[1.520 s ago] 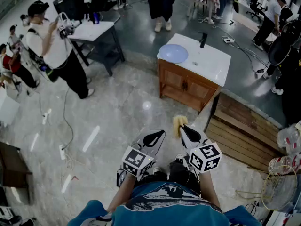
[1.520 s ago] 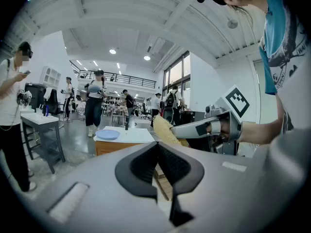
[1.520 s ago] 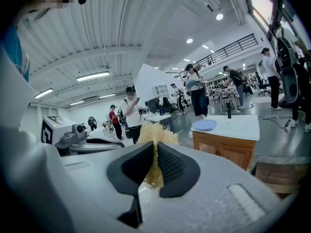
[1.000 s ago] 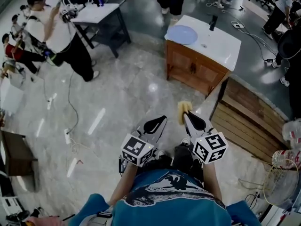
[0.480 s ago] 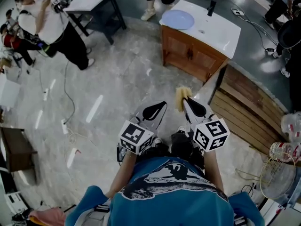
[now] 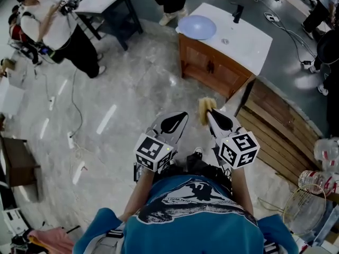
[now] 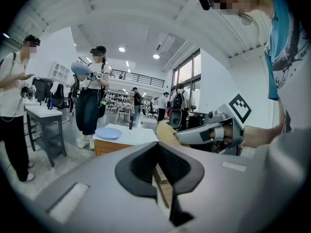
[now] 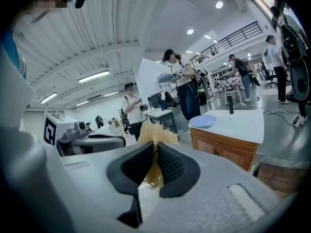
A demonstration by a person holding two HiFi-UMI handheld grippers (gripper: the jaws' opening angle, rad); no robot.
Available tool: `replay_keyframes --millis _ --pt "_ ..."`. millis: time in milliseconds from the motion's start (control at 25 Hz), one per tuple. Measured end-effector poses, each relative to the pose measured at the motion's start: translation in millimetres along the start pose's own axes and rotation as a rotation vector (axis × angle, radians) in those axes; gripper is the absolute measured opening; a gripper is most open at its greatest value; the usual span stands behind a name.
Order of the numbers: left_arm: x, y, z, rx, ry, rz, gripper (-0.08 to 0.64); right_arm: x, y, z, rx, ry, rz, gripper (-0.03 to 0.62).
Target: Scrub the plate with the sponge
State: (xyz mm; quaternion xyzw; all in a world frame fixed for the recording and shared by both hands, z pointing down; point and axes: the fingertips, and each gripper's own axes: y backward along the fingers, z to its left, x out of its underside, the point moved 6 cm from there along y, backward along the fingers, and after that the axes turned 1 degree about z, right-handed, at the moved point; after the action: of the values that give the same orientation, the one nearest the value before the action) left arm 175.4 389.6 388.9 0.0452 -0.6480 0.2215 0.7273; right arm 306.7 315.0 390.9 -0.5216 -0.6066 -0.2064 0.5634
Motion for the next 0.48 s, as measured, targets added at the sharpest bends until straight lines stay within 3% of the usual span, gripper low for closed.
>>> replay_keyframes --millis 480 --pt "-7.5 -56.9 -21.4 -0.025 -0.005 0.008 0.015 -2.7 4.9 -61.6 -0.039 -0.023 0.016 0.028"
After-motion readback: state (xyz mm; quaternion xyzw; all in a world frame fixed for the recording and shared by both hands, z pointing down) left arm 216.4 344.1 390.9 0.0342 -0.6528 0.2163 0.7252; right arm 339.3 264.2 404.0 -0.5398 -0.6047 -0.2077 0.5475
